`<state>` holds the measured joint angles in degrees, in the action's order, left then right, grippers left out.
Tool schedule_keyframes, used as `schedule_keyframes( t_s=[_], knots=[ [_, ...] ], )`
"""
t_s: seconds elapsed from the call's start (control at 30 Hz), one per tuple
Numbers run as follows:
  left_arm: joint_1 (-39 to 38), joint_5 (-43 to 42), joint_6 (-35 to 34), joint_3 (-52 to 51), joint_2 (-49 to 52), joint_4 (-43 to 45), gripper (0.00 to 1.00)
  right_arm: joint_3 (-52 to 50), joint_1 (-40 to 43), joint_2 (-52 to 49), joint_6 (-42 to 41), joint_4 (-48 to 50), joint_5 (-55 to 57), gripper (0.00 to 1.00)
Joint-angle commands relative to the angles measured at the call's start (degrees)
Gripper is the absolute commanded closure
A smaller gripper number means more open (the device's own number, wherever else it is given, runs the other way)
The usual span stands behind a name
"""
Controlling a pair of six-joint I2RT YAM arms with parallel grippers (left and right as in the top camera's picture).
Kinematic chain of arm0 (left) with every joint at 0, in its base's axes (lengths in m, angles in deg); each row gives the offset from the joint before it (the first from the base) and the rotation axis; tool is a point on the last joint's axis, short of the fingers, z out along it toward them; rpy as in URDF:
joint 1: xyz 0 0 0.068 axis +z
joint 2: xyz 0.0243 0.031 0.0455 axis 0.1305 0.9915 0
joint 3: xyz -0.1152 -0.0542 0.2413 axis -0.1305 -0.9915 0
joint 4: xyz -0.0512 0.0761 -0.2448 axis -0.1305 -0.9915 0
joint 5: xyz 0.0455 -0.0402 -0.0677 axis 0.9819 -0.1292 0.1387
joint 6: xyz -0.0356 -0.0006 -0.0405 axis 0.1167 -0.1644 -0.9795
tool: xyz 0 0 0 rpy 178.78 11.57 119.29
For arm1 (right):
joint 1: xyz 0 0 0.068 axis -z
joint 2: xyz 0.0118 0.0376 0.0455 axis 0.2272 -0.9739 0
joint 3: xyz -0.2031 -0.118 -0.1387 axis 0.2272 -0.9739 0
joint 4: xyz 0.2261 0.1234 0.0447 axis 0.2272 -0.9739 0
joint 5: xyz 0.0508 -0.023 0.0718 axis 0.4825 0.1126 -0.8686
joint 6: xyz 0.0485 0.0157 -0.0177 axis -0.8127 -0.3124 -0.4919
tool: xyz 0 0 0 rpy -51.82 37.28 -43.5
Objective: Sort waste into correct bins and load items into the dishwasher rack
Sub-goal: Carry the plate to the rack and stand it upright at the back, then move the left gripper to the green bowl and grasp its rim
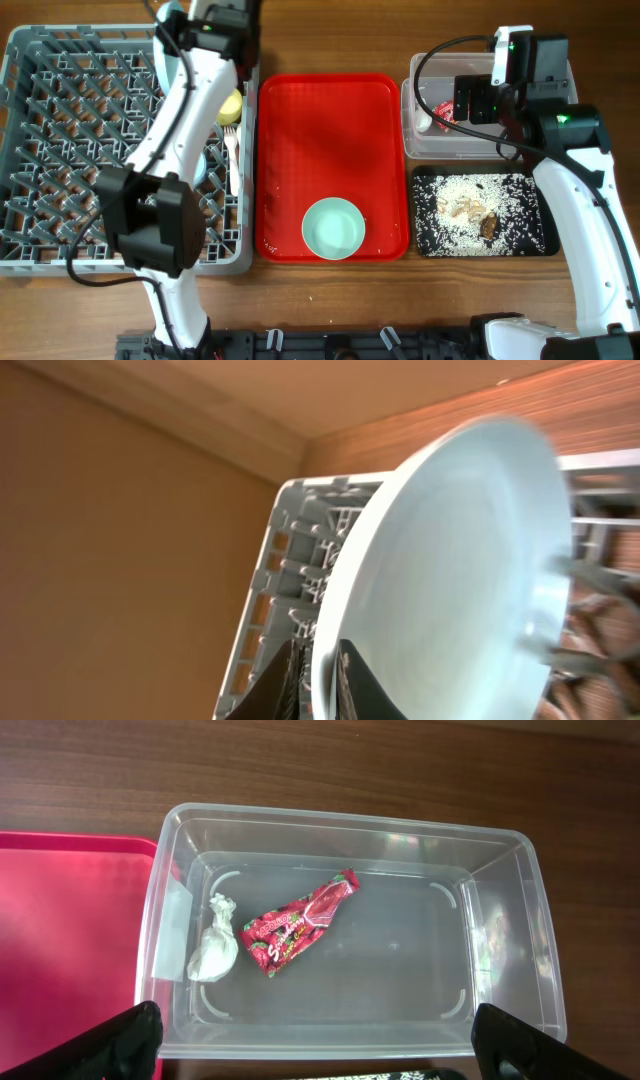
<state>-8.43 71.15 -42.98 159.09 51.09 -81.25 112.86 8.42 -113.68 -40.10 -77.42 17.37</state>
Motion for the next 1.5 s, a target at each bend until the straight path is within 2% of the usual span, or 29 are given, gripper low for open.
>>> schedule_keyframes(
  t_s=[0.0,0.07,0.17,0.2,0.23,0.27,0.3,0.33,0.37,0.4,0.43,0.47,0.5,0.53,0.57,0.7,0.8,0.87,1.0,1.17,1.2,1.23,1.37,1.47],
  knots=[
    [-3.9,-0.3,-1.0,0.0,0.3,-0.3,0.59,0.5,0.1,-0.2,-0.8,0.1,-0.3,0.0],
    [-5.8,-0.3,-4.4,0.0,0.3,-2.7,0.57,0.5,0.1,-0.2,-0.8,0.1,-0.3,0.0],
    [-8.8,-2.2,-13.2,0.0,0.0,-5.6,0.44,0.5,0.1,-0.2,-0.8,0.1,-0.3,0.0],
    [-9.4,-7.7,-15.3,0.0,-0.8,-7.7,0.36,0.5,0.1,-0.2,-0.8,0.1,-0.3,0.0],
    [-9.5,-12.9,-16.5,0.0,-1.8,-9.3,0.35,0.5,0.1,-0.2,-0.8,0.1,-0.3,0.0],
    [-9.3,-23.5,-17.9,0.0,-3.7,-11.6,0.4,0.5,0.1,-0.2,-0.8,0.1,-0.3,0.0],
    [-8.4,-33.0,-19.7,0.0,-6.0,-12.7,0.49,0.5,0.1,-0.2,-0.8,0.1,-0.3,0.0],
    [-7.1,-42.9,-21.4,0.0,-8.2,-13.2,0.53,0.5,0.1,-0.2,-0.8,0.1,-0.3,0.0],
    [-4.9,-59.9,-22.0,0.0,-11.5,-14.0,0.66,0.5,0.1,-0.2,-0.8,0.1,-0.3,0.0],
    [-3.9,-69.5,-22.0,0.0,-13.2,-15.0,0.77,0.5,0.1,-0.2,-0.8,0.1,-0.3,0.0],
    [-3.5,-76.5,-22.0,0.0,-14.6,-16.7,0.83,0.5,0.1,-0.2,-0.8,0.1,-0.3,0.0],
    [-3.8,-78.9,-22.0,0.0,-16.2,-20.1,0.83,0.5,0.1,-0.2,-0.8,0.1,-0.3,0.0],
    [-4.4,-77.7,-22.2,0.0,-17.0,-23.8,0.85,0.5,0.1,-0.2,-0.8,0.1,-0.3,0.0],
    [-4.7,-75.8,-23.7,0.0,-17.7,-28.2,0.95,0.5,0.1,-0.2,-0.8,0.1,-0.3,0.0],
    [-4.6,-74.7,-24.0,0.0,-18.3,-32.1,0.96,0.5,0.1,-0.2,-0.8,0.1,-0.3,0.0],
    [-5.8,-68.3,-28.5,0.0,-22.0,-40.2,0.96,0.5,0.1,-0.2,-0.8,0.1,-0.3,0.0],
    [-9.5,-69.0,-29.7,0.0,-24.2,-48.4,0.91,0.5,0.1,-0.2,-0.8,0.1,-0.3,0.0],
    [-13.2,-69.2,-29.8,-2.1,-24.4,-50.9,0.91,0.5,0.1,-0.2,-0.8,0.1,-0.3,0.0],
    [-21.3,-69.2,-34.5,-16.3,-24.5,-44.3,0.89,0.5,0.1,-0.2,-0.8,0.1,-0.3,0.0],
    [-24.5,-69.0,-42.0,-36.8,-24.5,-25.7,0.83,0.5,0.1,-0.2,-0.8,0.1,-0.3,0.0],
    [-24.5,-69.0,-42.9,-41.2,-24.5,-19.8,0.73,0.5,0.1,-0.2,-0.8,0.1,-0.3,0.0],
    [-24.4,-69.0,-43.5,-45.3,-24.5,-14.3,0.69,0.5,0.1,-0.2,-0.8,0.1,-0.3,0.0],
    [-24.5,-69.0,-46.2,-48.7,-24.5,-8.9,0.68,0.5,0.1,-0.2,-0.8,0.1,-0.3,0.0],
    [-24.5,-69.0,-47.1,-51.2,-24.5,-5.8,0.71,0.5,0.1,-0.2,-0.8,0.1,-0.3,0.0]
  ],
)
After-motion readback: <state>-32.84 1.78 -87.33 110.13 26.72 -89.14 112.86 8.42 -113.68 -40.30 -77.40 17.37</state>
